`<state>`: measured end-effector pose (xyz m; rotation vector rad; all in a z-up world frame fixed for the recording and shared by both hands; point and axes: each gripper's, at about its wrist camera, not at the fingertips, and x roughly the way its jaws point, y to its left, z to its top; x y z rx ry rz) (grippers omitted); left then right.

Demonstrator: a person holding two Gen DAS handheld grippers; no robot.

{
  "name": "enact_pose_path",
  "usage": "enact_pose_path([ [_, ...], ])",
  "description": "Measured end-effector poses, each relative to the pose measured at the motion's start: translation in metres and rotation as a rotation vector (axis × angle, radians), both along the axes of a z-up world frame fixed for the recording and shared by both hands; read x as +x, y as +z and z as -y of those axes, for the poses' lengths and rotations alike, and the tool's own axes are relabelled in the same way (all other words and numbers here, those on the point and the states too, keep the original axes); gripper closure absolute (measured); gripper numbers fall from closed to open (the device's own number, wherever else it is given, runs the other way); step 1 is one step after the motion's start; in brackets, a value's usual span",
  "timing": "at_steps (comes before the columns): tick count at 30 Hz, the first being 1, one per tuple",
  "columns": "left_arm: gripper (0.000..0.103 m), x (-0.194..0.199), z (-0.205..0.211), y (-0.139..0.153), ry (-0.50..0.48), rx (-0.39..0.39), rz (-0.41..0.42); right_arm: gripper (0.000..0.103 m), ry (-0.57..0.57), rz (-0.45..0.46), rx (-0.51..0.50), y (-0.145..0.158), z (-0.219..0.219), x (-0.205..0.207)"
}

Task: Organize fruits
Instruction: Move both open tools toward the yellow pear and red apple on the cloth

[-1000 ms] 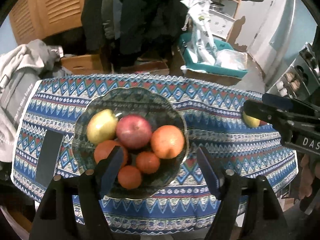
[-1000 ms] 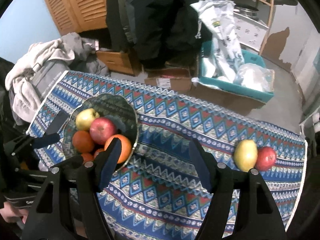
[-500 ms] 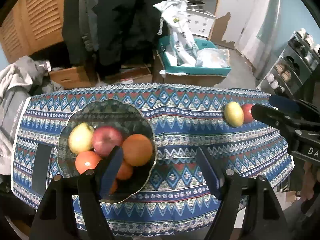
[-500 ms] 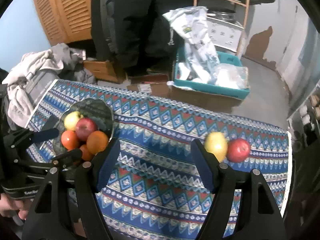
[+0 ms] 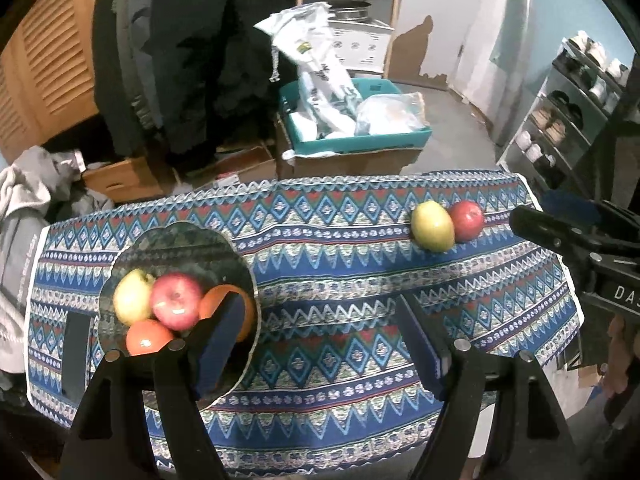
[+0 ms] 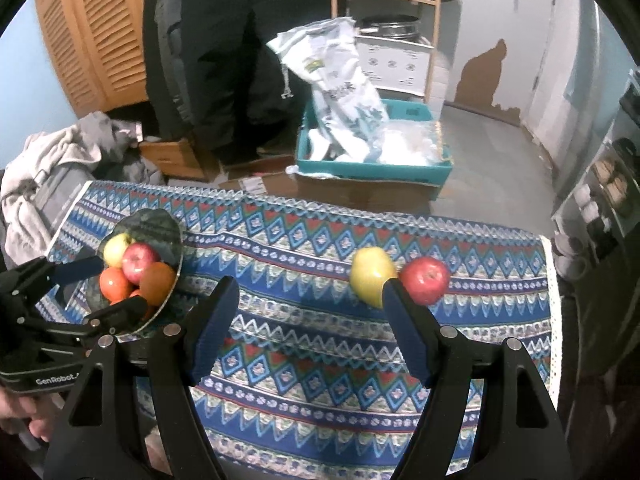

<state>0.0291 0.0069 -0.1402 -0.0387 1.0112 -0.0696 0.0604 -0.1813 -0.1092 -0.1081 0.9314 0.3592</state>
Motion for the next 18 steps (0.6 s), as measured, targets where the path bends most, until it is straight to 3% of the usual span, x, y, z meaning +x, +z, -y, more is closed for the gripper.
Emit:
enact_pose_path([
  [18,0.022,0.019,0.069,0.006,-0.084,-0.004,-0.015,0.024,-0.129,0.018,0.015,0.005,0.082,-0.002],
])
